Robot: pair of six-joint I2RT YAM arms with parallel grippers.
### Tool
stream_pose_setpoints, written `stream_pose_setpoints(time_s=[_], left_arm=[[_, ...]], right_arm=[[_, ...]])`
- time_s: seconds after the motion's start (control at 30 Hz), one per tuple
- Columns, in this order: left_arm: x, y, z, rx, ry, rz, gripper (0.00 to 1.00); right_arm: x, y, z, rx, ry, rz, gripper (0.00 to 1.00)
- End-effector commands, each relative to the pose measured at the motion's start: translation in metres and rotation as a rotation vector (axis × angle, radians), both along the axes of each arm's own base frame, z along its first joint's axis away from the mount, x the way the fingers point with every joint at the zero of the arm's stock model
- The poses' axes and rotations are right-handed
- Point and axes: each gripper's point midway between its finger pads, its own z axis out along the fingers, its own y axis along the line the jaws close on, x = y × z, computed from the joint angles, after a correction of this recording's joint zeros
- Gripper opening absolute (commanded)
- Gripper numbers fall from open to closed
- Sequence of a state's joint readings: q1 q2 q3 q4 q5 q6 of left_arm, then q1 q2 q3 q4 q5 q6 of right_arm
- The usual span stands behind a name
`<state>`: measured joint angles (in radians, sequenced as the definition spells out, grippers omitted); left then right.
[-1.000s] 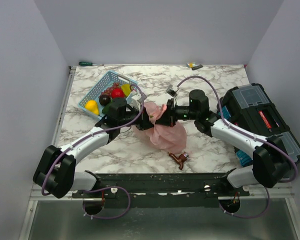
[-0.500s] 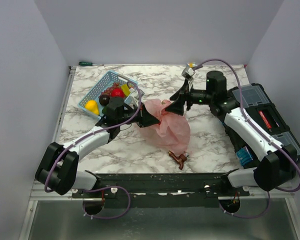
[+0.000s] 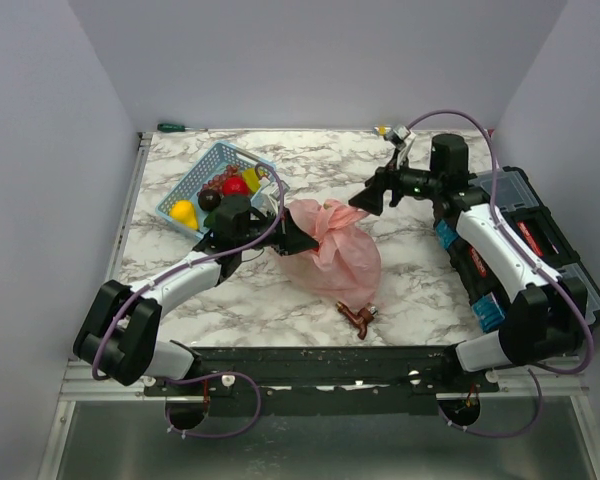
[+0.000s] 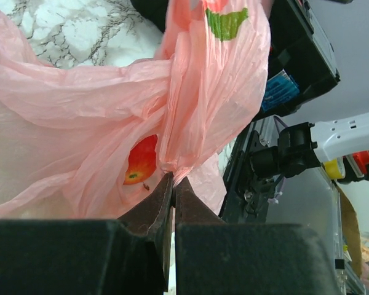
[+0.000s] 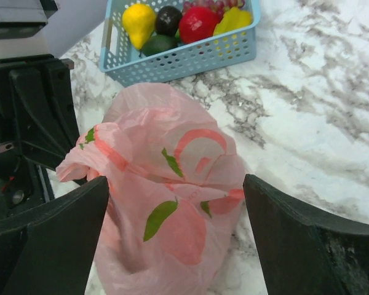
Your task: Place the fake fruits into the plastic bag and tie a complex knot
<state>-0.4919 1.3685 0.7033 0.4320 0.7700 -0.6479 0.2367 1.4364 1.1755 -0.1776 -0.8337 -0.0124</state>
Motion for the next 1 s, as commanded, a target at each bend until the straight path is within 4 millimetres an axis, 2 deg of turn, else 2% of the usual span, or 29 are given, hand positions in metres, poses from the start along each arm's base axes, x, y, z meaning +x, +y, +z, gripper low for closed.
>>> stream_pose_setpoints(time_s=[0.0, 0.07, 0.13, 0.2, 0.23, 0.33, 0.4, 0.5, 0.63, 0.73, 0.87, 0.97], left_arm=[[0.012, 0.002, 0.0, 0.017, -0.008, 0.044, 0.0], [0.013, 0.002, -0.002, 0.021, -0.002, 0.048, 0.0], [0.013, 0.002, -0.003, 0.024, 0.002, 0.048, 0.0], [0.014, 0.003, -0.006, 0.031, 0.007, 0.056, 0.0], [0.015, 0.003, -0.007, 0.034, 0.011, 0.061, 0.0], [0.017, 0.003, -0.007, 0.033, 0.017, 0.074, 0.0], [0.02, 0.002, -0.005, 0.032, 0.016, 0.08, 0.0], [0.024, 0.001, -0.005, 0.036, 0.016, 0.088, 0.0], [0.032, -0.004, -0.004, 0.028, 0.011, 0.083, 0.0], [0.033, -0.012, -0.005, 0.024, 0.024, 0.046, 0.0], [0.031, -0.019, -0.001, -0.002, 0.017, 0.002, 0.0], [0.021, -0.021, 0.005, -0.028, 0.016, -0.052, 0.0]], right_arm=[[0.005, 0.002, 0.07, 0.088, -0.174, 0.018, 0.99], [0.003, 0.005, 0.11, 0.155, -0.25, 0.021, 0.99], [0.009, 0.004, 0.128, 0.168, -0.267, -0.001, 0.97], [0.023, -0.002, 0.111, 0.119, -0.225, -0.066, 0.9], [0.031, -0.006, 0.094, 0.076, -0.212, -0.1, 0.84], [0.044, -0.016, 0.023, -0.06, -0.14, -0.129, 0.64], [0.037, -0.02, -0.026, -0.131, -0.065, -0.101, 0.54], [0.014, -0.017, -0.067, -0.154, 0.042, -0.011, 0.51], [-0.013, -0.008, -0.095, -0.13, 0.156, 0.091, 0.53], [-0.033, 0.008, -0.11, -0.115, 0.23, 0.177, 0.54], [-0.049, 0.036, -0.112, -0.068, 0.282, 0.242, 0.55], [-0.058, 0.059, -0.109, -0.021, 0.31, 0.28, 0.55]])
